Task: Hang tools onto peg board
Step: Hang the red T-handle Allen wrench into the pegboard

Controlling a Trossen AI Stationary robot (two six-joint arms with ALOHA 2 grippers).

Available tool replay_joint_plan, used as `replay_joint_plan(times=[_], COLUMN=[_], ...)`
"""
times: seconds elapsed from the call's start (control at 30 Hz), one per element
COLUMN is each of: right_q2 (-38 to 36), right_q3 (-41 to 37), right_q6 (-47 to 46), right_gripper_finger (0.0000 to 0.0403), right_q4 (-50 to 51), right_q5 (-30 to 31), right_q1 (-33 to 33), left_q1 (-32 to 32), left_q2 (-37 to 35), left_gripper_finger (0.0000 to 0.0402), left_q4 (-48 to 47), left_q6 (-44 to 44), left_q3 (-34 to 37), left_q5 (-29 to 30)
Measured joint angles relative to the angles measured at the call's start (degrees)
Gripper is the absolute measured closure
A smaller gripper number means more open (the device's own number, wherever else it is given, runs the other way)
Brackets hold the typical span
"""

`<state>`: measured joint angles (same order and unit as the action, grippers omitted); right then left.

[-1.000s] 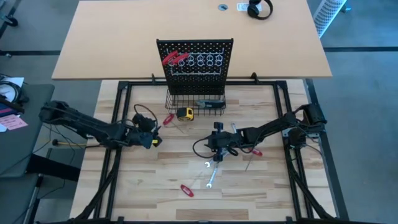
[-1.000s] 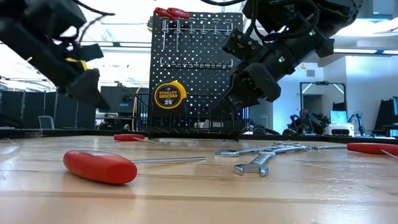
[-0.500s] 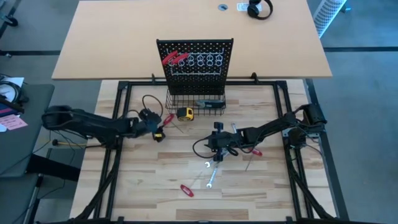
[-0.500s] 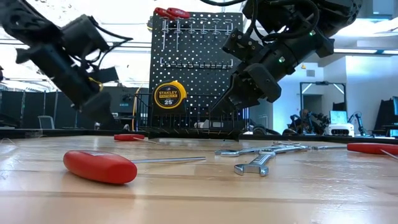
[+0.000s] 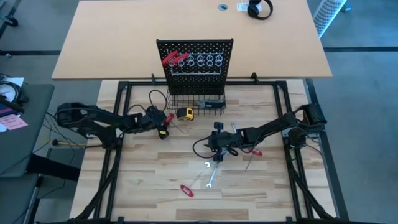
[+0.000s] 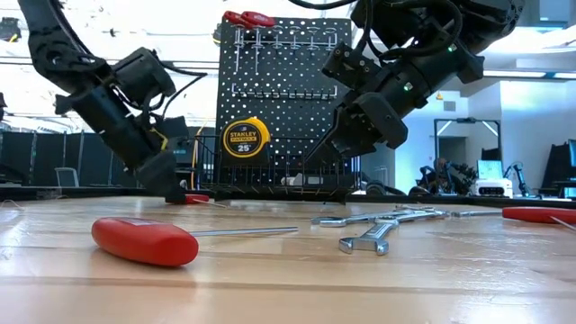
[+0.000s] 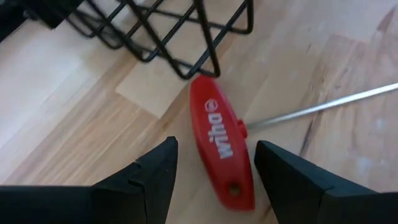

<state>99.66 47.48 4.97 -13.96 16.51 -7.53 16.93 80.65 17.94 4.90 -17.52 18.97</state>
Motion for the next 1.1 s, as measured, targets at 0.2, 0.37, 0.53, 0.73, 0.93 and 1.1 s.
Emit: replay_joint_plan(times=[0.2, 0.37, 0.53, 0.73, 0.93, 1.1], right_q2=[0.0, 0.0, 0.0, 0.0, 0.0, 0.0], right_q3=[0.0, 0.0, 0.0, 0.0, 0.0, 0.0], right_q6=[0.0, 0.0, 0.2, 0.2, 0.1, 0.0], right_gripper_finger=[0.0255, 0.0255, 0.0255, 0.0255, 0.0255, 0.0255], right_q4=[0.0, 0.1, 0.1, 0.2, 0.3, 0.2], right_q5=[0.0, 0.0, 0.0, 0.0, 0.0, 0.0], right_q1=[-0.1, -0.7, -1.2, -1.1, -1.1, -1.1], left_q1=[0.1, 0.0, -1.6, -9.2, -22.1, -32.3], left_q2=[1.6, 1.7, 1.5, -2.3, -7.9, -8.2], left_gripper_finger=[0.0217, 0.0304, 0.033, 0.033, 0.033, 0.033], left_q4=[0.8, 0.5, -2.0, -9.8, -24.4, -36.1], left_q6=[-1.2, -0.2, 2.6, 6.6, 9.7, 9.8], left_q3=[-0.1, -0.1, -0.1, -1.7, -8.3, -19.6], left_q5=[-1.7, -4.6, -5.3, -7.1, -4.9, 8.9])
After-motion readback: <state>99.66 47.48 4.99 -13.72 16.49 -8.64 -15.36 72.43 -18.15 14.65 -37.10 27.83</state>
